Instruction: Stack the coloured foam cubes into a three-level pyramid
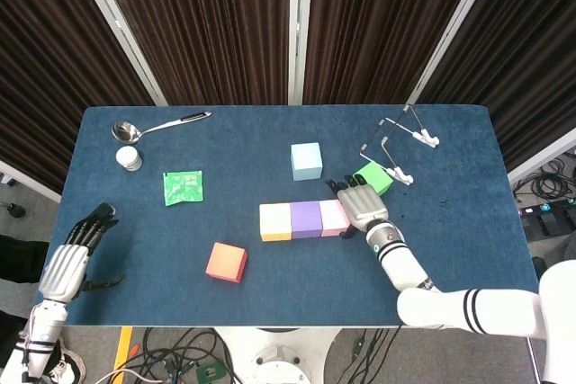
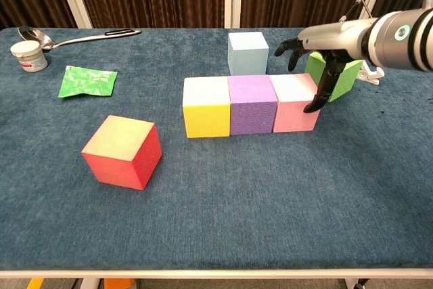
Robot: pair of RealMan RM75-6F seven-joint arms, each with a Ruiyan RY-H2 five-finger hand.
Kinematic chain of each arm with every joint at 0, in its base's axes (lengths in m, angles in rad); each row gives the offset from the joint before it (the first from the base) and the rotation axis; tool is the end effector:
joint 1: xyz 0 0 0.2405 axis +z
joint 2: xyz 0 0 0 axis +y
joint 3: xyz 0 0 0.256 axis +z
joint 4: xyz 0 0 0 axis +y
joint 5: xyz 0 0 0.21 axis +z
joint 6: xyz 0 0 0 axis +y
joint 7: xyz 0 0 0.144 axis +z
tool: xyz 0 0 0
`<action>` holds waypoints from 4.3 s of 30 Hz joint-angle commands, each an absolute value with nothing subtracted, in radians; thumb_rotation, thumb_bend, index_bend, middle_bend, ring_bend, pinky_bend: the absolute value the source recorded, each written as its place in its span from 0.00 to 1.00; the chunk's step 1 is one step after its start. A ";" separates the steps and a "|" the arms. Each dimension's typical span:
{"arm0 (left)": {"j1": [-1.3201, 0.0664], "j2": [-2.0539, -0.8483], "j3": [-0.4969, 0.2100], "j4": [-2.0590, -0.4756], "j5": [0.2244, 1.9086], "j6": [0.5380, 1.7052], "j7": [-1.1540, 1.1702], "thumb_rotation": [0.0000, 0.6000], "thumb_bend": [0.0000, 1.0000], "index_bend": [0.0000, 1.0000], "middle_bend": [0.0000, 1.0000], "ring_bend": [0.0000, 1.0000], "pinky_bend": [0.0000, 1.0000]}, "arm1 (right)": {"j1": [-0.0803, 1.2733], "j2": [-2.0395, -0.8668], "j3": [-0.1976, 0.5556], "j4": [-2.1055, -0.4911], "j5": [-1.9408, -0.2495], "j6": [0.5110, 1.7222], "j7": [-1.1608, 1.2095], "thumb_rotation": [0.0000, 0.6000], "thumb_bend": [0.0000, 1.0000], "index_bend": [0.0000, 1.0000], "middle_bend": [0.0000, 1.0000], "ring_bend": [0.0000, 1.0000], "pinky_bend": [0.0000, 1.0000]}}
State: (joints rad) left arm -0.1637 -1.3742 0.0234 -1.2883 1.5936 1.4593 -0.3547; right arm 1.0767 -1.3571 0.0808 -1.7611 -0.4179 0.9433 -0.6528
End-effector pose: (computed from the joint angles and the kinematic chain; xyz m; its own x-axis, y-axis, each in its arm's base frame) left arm -0.3258 0.1936 0.0852 0.1434 0.1135 0.9831 0.9816 -0.1430 -0.1267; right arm -0.1084 -0.3534 0.0075 0.5386 -0.4631 0.7039 -0.8425 -0.2809 0.4597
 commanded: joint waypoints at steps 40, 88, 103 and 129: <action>-0.163 -1.353 0.021 -1.328 1.578 1.445 -0.322 1.00 0.00 0.15 0.09 0.00 0.07 | 1.048 -1.385 -0.010 -1.328 -0.858 0.737 -0.698 1.00 0.06 0.00 0.14 0.00 0.00; -0.159 -1.362 0.015 -1.298 1.597 1.478 -0.368 1.00 0.00 0.15 0.09 0.00 0.08 | 1.528 -1.153 0.101 -1.990 0.116 1.016 -1.080 1.00 0.07 0.00 0.65 0.09 0.00; -0.156 -1.363 0.017 -1.291 1.599 1.484 -0.376 1.00 0.00 0.15 0.09 0.00 0.07 | 1.563 -1.201 0.108 -1.982 0.183 1.082 -1.109 1.00 0.06 0.00 0.67 0.10 0.00; -0.147 -1.365 0.017 -1.264 1.611 1.514 -0.424 1.00 0.00 0.15 0.09 0.00 0.08 | 1.682 -1.376 0.251 -1.917 0.351 1.259 -1.249 1.00 0.05 0.00 0.72 0.14 0.00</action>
